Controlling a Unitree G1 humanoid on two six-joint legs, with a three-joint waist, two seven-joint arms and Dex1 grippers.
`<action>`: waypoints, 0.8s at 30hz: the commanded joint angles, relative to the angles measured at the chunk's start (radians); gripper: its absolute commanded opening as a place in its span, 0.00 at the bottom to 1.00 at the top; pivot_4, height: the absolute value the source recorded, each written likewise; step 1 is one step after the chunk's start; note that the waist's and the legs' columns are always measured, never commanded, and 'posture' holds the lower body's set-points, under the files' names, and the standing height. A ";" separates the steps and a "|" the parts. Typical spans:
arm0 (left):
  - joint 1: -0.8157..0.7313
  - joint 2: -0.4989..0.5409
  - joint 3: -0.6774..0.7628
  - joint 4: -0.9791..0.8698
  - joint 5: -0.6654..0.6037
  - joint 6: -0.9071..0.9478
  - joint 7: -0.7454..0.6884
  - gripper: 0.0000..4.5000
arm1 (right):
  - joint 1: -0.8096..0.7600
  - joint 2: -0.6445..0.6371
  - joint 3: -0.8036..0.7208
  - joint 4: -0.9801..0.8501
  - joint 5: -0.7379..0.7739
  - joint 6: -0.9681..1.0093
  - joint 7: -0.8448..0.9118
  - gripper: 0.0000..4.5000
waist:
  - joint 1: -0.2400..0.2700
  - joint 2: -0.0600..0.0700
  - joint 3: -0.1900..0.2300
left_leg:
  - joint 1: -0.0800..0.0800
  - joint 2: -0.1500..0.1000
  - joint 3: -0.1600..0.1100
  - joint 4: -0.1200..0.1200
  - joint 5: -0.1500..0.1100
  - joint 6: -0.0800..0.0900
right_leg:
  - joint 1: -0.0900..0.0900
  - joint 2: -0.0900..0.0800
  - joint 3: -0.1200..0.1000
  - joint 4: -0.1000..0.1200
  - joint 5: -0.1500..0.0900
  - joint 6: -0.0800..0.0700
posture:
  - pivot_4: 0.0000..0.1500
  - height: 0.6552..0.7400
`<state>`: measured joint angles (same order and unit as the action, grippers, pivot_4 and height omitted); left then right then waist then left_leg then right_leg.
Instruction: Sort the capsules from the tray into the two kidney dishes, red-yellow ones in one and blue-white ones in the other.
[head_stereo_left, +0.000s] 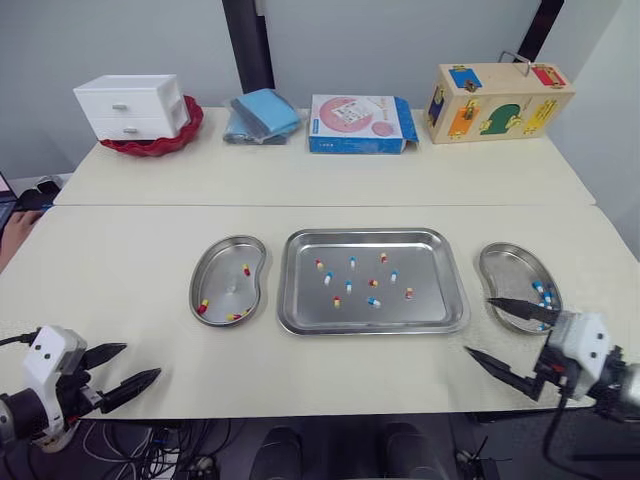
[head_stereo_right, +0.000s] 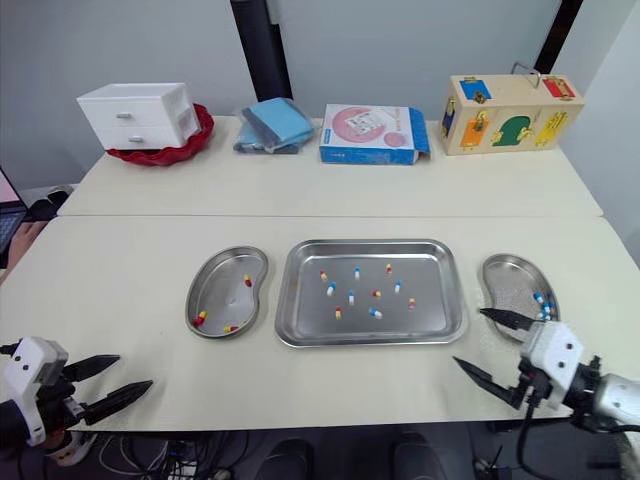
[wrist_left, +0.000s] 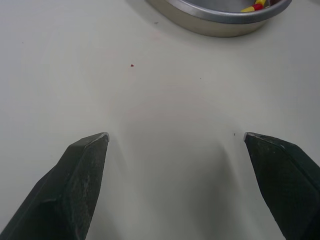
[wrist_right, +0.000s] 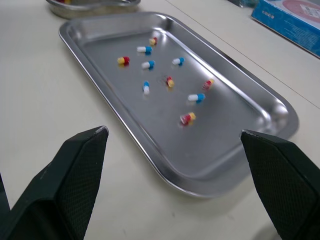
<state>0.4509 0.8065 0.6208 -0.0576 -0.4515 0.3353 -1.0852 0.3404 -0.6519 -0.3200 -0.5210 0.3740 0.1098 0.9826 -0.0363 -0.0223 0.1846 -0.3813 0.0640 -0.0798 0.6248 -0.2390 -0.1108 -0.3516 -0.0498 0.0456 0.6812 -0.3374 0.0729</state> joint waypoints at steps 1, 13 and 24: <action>0.034 0.005 0.068 -0.059 -0.031 0.010 0.002 1.00 | -0.026 0.005 0.049 -0.023 0.016 -0.026 -0.002 0.99 | 0.003 0.000 0.000 | 0.000 0.000 0.000 0.000 0.000 0.000 | 0.000 0.000 0.000 0.000 0.000 0.000 | 1.00 1.00; -0.194 0.206 -0.089 -0.256 -0.095 0.035 -0.136 1.00 | -0.093 -0.001 0.163 -0.018 0.010 0.001 -0.024 0.99 | 0.013 -0.002 -0.002 | 0.000 0.000 -0.001 0.000 0.000 0.000 | 0.000 0.000 -0.001 0.000 0.000 0.000 | 1.00 1.00; -0.773 0.077 -0.622 -0.085 0.100 0.010 -0.078 1.00 | -0.104 0.005 0.225 -0.029 0.000 0.018 -0.072 0.99 | 0.006 -0.001 -0.001 | -0.001 0.000 -0.002 0.001 0.000 0.000 | 0.000 0.003 0.000 0.001 0.000 0.000 | 1.00 1.00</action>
<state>-0.2830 0.8870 0.0315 -0.1764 -0.3829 0.3729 -1.1504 0.2427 -0.6464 -0.0908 -0.5204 0.3725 0.1260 0.9223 -0.0304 -0.0231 0.1840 -0.3824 0.0645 -0.0819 0.6260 -0.2389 -0.1106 -0.3522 -0.0468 0.0452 0.6821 -0.3369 0.0725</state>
